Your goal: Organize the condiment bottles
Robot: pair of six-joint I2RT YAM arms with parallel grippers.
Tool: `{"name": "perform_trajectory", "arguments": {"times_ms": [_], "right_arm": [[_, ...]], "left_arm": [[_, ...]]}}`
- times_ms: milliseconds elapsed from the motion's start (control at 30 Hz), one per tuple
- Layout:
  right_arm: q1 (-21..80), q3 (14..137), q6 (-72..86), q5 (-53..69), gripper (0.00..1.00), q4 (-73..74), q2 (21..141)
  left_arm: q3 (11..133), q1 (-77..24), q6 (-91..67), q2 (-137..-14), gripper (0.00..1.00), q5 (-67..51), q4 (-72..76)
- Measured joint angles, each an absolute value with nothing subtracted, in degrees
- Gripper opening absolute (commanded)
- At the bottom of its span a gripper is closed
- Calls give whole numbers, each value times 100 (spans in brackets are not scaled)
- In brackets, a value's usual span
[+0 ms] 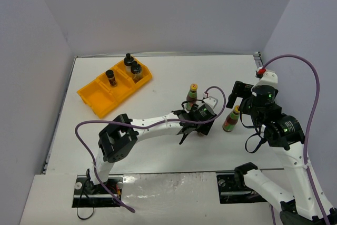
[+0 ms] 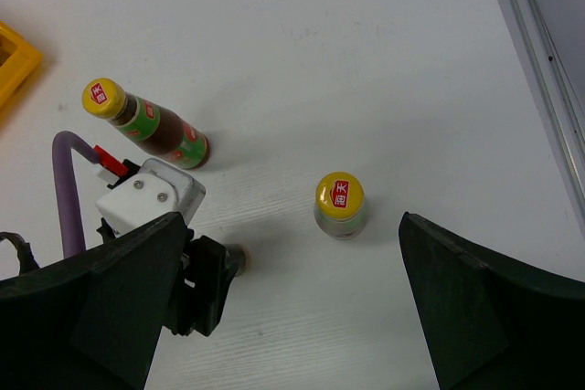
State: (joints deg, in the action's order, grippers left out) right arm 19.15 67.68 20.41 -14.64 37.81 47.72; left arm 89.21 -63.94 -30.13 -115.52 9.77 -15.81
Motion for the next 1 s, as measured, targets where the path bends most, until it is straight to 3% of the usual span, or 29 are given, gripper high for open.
{"name": "perform_trajectory", "arguments": {"times_ms": [167, 233, 567, 800, 1000], "right_arm": [[1918, 6772, 2014, -1475, 100, 3781, 4772], [1918, 6772, 2001, -1477, 100, 3782, 4772], [1918, 6778, 1948, -1521, 100, 3795, 4776], [1918, 6805, 1933, -1533, 100, 3798, 4801], [1918, 6847, 1922, -1549, 100, 3808, 4897]], "left_arm": [[8921, -6394, -2989, -11552, 9, 907, -1542], [8921, -6394, -2980, -11552, 1, 894, -1542], [8503, -6440, -2982, -11284, 0, 978, -1382], [7624, -6447, -2974, -10048, 0, 1239, -1714], [7981, -6089, -2756, -9023, 0, 1377, -2297]]}}
